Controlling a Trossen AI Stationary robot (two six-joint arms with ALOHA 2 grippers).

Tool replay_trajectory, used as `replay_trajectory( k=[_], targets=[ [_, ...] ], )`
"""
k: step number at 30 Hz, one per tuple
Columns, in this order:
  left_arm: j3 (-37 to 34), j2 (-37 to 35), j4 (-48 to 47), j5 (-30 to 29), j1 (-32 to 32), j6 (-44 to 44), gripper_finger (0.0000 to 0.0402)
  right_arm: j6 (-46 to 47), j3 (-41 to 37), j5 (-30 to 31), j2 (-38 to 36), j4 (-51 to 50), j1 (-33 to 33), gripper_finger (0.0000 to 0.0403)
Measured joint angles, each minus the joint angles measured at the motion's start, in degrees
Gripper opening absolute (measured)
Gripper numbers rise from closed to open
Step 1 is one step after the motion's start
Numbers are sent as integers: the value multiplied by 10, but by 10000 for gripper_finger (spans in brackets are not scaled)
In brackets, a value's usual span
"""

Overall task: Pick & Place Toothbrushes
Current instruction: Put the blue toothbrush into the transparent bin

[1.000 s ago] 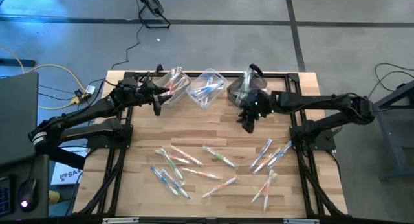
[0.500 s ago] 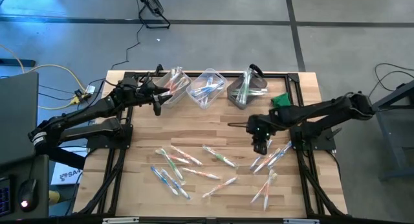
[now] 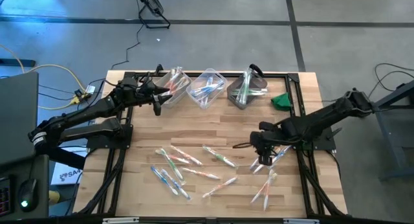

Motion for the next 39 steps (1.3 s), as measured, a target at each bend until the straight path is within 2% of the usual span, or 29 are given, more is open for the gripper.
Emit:
replay_trajectory(
  k=[10,17,28,31,39],
  targets=[
    [0,0,0,1,0,0,164,76,-26,7,0,-17,42,148],
    [0,0,0,2,0,-2,164,40,-43,47,25,-13,58,148],
    [0,0,-14,2,0,-4,164,-4,-43,30,111,16,68,168],
    [0,0,-14,1,0,-4,164,-4,-43,14,124,18,68,167],
    [0,0,-15,-1,0,-15,164,-5,-43,15,130,25,68,166]
  ],
)
